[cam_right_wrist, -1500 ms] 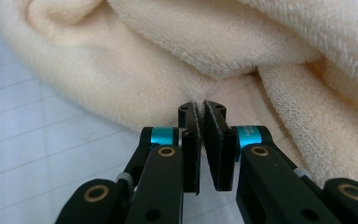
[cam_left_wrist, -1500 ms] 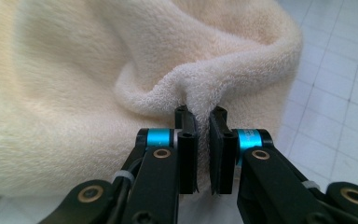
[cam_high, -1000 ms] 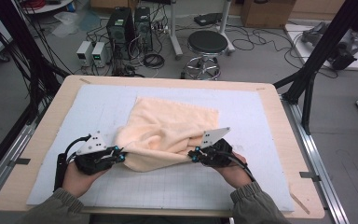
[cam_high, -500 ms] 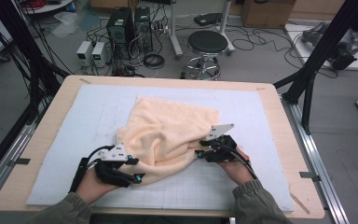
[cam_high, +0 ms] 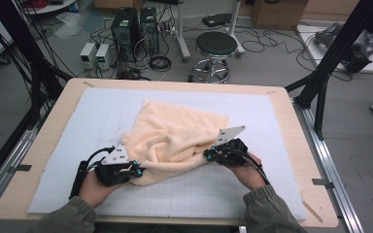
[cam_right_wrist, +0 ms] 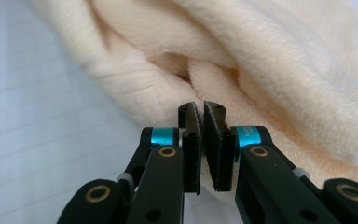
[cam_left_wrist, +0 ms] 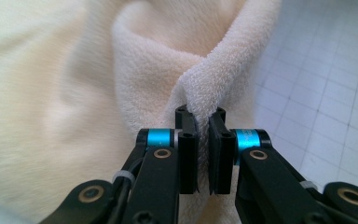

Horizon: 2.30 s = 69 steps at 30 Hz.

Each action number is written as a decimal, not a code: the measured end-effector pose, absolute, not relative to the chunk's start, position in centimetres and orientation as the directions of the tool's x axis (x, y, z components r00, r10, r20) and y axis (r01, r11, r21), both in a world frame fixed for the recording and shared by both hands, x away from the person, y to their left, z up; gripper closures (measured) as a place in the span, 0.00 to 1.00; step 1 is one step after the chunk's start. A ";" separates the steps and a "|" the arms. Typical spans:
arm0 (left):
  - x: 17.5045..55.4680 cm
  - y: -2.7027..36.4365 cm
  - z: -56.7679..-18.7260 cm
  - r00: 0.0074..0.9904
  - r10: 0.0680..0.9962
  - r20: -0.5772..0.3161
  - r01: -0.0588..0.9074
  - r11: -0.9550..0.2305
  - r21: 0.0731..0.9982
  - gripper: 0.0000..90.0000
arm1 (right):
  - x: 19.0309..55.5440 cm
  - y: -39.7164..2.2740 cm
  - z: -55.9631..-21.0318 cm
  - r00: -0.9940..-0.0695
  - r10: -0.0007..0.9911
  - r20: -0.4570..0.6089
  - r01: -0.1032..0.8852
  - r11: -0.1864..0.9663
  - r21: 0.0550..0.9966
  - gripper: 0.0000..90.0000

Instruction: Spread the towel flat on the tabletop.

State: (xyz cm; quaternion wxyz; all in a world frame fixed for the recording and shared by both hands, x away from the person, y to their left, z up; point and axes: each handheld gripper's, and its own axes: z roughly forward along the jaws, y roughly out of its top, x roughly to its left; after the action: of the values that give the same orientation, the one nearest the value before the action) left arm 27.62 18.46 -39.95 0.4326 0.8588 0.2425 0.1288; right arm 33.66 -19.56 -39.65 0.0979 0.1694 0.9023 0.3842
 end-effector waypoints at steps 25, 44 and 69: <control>27.8 17.2 -40.7 0.899 0.435 -0.055 0.307 -0.536 0.787 0.92 | 37.5 -18.6 -41.3 -0.865 0.499 -0.059 0.316 0.630 0.709 0.94; 30.4 22.4 -38.8 0.802 0.590 -0.096 0.393 -0.401 0.827 0.59 | 37.6 -23.0 -39.0 -0.821 0.565 -0.079 0.355 0.615 0.705 0.68; 28.5 21.6 -40.4 0.818 0.574 -0.028 0.360 -0.474 0.804 0.51 | 29.3 -24.5 -39.6 -0.876 0.483 -0.006 0.314 0.579 0.753 0.62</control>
State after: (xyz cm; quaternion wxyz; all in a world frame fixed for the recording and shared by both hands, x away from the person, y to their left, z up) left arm 28.47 21.56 -40.35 0.4332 0.8494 0.2748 0.1237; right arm 29.33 -24.55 -39.59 0.1056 0.2257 0.8822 0.3996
